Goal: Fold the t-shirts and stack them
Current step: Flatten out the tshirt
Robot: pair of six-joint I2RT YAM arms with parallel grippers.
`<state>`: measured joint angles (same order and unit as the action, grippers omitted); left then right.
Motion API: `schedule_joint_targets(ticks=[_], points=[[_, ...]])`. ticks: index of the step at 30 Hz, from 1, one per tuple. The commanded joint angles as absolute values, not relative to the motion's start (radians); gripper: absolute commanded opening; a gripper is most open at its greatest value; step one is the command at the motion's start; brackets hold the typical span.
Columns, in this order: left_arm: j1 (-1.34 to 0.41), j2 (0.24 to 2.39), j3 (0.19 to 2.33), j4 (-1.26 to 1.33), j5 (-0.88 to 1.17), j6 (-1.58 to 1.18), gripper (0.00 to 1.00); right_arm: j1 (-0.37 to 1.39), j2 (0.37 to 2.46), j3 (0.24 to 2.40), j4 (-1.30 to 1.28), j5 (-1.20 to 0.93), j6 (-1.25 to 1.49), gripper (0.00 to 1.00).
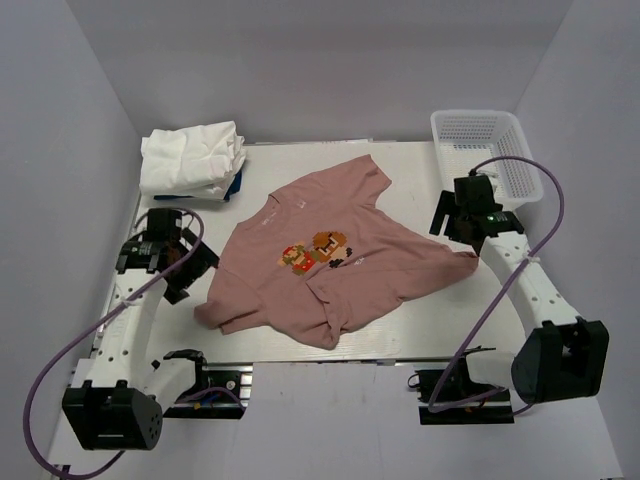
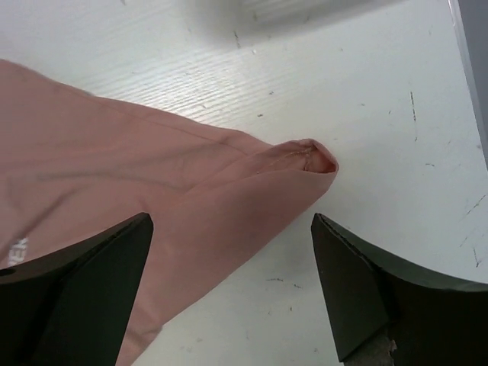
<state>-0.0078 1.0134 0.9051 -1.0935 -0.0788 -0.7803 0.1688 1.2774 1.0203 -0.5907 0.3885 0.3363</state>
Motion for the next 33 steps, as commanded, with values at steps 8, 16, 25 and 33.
schedule_joint_targets(ticks=[8, 16, 25, 33], points=[[-0.008, 0.994, 1.115, -1.031, -0.045, -0.666, 1.00, 0.264, 1.210, 0.990, -0.626, 0.068, 0.287, 0.90], [-0.040, 1.293, 1.173, -0.868, 0.123, -0.601, 1.00, 0.334, 1.464, 0.962, -0.583, 0.153, 0.351, 0.90], [-0.176, 1.654, 1.328, -0.746, 0.170, -0.618, 0.97, 0.331, 1.845, 1.159, -0.532, 0.236, 0.376, 0.90], [-0.244, 1.908, 1.600, -0.865, 0.031, -0.620, 0.96, 0.328, 2.172, 1.621, -0.647, 0.314, 0.311, 0.90]])
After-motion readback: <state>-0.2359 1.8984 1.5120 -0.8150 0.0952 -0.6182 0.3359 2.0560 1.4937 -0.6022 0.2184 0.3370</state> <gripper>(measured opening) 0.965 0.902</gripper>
